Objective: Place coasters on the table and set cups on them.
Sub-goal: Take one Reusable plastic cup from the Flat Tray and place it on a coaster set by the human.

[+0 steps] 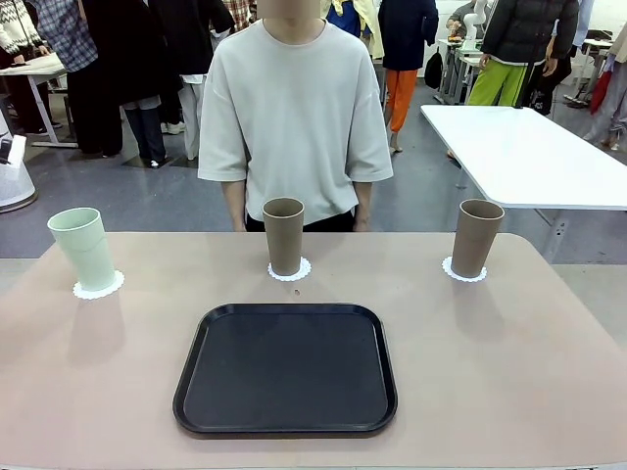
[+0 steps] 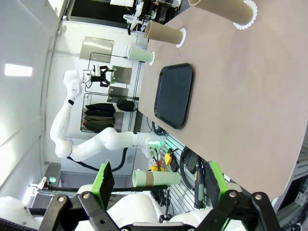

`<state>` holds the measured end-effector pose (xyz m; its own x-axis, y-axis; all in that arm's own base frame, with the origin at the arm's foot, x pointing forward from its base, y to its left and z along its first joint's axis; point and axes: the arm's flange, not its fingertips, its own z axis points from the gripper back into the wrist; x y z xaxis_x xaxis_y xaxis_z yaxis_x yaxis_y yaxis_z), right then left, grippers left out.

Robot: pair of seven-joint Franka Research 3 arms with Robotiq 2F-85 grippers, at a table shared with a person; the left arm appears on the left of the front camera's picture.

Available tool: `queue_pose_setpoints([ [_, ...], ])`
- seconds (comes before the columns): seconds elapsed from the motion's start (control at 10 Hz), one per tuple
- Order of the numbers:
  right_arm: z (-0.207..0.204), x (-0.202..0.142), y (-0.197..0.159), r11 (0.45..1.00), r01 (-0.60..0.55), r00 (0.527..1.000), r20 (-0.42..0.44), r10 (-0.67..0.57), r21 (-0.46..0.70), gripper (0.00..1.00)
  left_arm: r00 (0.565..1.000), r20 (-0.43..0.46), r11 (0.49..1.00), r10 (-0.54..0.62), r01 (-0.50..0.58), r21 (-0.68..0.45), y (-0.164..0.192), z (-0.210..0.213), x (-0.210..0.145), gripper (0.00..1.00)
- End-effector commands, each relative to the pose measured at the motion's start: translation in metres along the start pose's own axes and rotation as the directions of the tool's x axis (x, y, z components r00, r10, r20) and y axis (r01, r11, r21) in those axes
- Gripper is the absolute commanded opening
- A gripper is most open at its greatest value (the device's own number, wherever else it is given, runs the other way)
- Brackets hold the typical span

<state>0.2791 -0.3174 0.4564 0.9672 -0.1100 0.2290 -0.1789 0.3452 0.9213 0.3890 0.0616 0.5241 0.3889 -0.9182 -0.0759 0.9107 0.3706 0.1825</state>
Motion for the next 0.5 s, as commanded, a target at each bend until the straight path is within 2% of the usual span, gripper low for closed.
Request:
queue_pose_setpoints([
  [0.0, 0.001, -0.001, 0.001, 1.0, -0.005, 1.0, 0.0, 0.005, 0.008, 1.0, 0.992, 0.12, 0.997, -0.045, 0.053, -0.064, 0.011, 0.02, -0.007, 1.0],
  [0.1, 0.001, -0.001, 0.001, 1.0, -0.005, 1.0, 0.0, 0.005, 0.008, 1.0, 0.984, 0.178, 0.998, 0.013, -0.002, -0.062, 0.014, 0.016, -0.005, 1.0],
  [0.3, 0.001, -0.001, 0.001, 1.0, -0.005, 1.0, 0.0, 0.005, 0.008, 1.0, 0.963, 0.235, 0.991, 0.134, -0.128, -0.043, 0.017, 0.003, 0.001, 1.0],
  [0.4, 0.001, -0.001, 0.001, 1.0, -0.005, 1.0, 0.0, 0.005, 0.008, 1.0, 0.988, 0.155, 0.999, 0.015, -0.007, -0.049, 0.01, 0.019, -0.004, 1.0],
])
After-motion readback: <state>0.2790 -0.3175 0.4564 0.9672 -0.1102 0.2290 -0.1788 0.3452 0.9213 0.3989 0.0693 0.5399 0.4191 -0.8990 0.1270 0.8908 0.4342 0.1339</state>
